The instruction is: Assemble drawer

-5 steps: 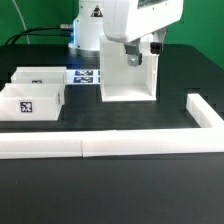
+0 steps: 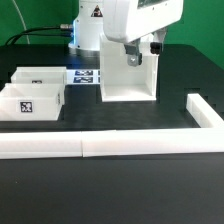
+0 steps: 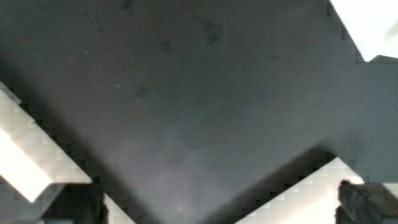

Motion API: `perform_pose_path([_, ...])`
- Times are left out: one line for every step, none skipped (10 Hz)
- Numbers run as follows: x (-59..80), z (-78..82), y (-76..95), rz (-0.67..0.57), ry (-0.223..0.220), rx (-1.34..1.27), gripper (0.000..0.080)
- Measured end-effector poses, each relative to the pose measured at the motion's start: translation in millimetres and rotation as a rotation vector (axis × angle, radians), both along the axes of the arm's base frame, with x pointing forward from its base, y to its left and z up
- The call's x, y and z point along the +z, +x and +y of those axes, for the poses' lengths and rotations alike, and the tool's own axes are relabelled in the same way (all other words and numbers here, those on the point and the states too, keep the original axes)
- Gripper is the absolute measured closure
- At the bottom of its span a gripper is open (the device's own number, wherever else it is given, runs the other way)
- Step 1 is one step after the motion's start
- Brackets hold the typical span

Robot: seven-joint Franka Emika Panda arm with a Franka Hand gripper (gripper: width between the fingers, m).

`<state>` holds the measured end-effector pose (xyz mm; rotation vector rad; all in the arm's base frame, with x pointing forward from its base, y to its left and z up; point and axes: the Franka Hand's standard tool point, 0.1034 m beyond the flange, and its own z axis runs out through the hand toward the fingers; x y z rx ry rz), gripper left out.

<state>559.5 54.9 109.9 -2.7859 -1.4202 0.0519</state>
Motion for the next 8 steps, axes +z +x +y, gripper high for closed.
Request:
perform_pose_path([-0.1,0.0,0.0,0.000,0.000,0.000,0.0150])
perform_pose_path([0.5,-0.2,-0.7,-0.002,0.001,-0.010,0.0150])
perform_pose_path([4.3,-2.1,-9.4,-0.013,0.002,-0.107,0.0150])
perform_pose_path([8.2,-2.6,-23.3,-0.009,-0.008,-0.190,0.0150])
perform_pose_path([11.6,2.3,-34.5,-0.011,-0.015,-0.253,0.0150])
perform_pose_path([16.2,7.5,-43.0,-0.002,-0.024,-0.329,0.0150])
perform_pose_path([20.5,8.6,-45.9,0.002,-0.028,-0.339,0.0150])
perform_pose_path([17.6,7.6,-44.8,0.002,-0.027,-0.331,0.0150])
